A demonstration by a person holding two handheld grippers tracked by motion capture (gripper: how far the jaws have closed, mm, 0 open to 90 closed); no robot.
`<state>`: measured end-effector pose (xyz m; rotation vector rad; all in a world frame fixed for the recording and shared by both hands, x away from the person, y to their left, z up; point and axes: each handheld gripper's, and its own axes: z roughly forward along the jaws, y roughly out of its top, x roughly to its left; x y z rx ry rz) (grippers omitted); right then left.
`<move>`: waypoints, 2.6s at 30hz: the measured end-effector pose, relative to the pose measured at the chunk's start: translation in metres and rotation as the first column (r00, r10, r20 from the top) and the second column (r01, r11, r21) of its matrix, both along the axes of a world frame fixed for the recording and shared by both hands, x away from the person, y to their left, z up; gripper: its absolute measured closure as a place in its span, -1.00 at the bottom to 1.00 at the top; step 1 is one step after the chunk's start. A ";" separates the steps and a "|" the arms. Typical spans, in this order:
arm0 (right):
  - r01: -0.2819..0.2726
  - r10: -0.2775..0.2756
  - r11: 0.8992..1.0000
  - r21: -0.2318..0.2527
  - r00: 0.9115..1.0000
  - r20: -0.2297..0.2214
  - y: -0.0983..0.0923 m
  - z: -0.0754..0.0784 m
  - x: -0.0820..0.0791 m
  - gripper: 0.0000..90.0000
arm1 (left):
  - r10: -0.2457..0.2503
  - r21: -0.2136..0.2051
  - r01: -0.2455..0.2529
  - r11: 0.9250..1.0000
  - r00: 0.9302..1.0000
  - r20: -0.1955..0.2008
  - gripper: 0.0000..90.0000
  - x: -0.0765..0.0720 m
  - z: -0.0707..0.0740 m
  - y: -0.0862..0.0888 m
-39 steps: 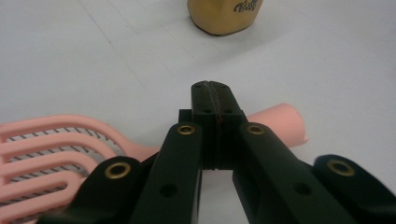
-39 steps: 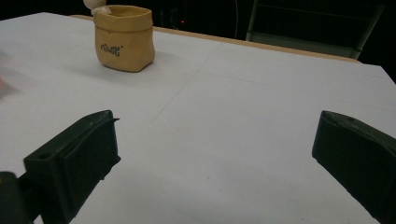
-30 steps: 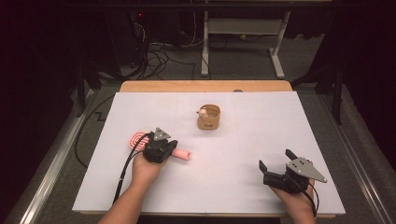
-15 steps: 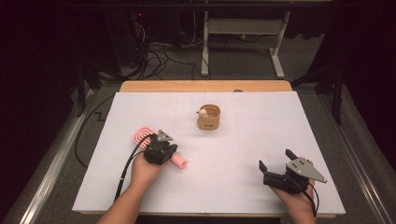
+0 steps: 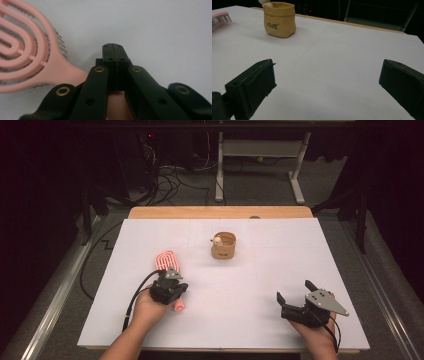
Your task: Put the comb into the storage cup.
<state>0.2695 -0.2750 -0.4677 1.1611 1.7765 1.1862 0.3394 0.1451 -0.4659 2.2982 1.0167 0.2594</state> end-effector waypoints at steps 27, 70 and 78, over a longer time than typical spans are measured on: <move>0.003 -0.003 1.000 -0.001 1.000 -0.005 0.000 -0.001 0.000 -0.97 | 0.031 0.018 -0.030 0.999 0.999 -0.014 1.00 -0.021 0.009 0.052; -0.002 0.002 1.000 0.007 1.000 -0.002 0.000 0.000 0.000 -0.97 | 0.187 -0.362 -0.105 0.926 0.962 0.199 -0.69 -0.036 0.000 0.117; -0.004 0.004 1.000 0.002 1.000 0.001 0.001 0.000 0.000 -0.97 | 0.169 -0.365 -0.086 0.927 0.964 0.203 -1.00 -0.034 -0.002 0.115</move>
